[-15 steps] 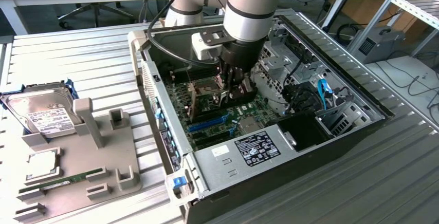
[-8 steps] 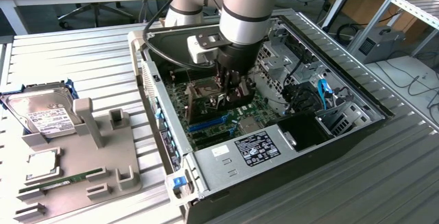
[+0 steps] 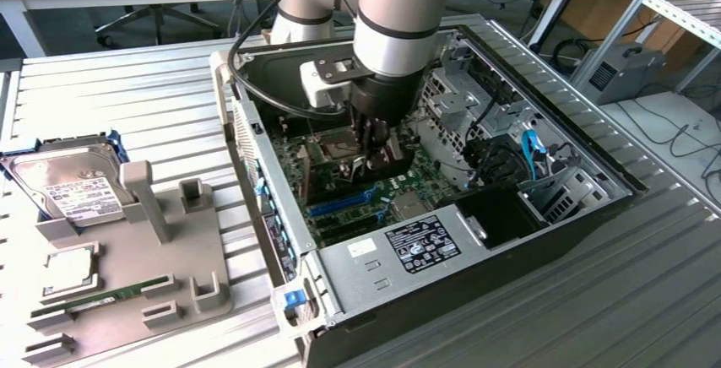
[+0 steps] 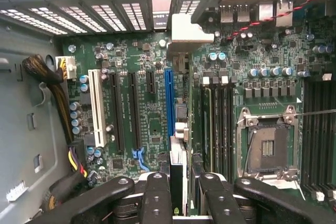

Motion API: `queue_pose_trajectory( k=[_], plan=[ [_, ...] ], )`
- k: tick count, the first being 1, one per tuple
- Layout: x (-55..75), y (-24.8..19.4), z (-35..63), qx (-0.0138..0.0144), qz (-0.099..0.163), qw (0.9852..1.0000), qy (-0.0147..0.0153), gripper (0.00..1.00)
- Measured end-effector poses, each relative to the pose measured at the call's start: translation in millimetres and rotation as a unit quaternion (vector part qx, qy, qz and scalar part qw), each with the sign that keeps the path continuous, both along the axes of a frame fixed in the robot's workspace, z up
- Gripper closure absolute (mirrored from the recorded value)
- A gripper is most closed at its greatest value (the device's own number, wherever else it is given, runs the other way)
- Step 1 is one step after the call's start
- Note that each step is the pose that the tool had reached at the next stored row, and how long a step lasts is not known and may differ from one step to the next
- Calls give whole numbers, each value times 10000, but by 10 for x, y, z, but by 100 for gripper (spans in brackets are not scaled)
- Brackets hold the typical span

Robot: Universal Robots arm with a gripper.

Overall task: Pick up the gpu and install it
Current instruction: 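Insert the gpu into the slot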

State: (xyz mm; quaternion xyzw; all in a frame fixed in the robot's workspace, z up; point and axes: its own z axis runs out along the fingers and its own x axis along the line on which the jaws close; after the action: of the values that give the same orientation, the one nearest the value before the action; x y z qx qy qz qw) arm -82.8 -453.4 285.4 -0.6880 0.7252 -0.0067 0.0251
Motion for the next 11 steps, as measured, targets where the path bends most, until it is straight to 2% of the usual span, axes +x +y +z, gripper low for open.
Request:
queue_pose_trajectory(
  k=[11],
  plan=[
    [-61, -19, -23, 0, 0, 10000, 0, 74]
  ],
)
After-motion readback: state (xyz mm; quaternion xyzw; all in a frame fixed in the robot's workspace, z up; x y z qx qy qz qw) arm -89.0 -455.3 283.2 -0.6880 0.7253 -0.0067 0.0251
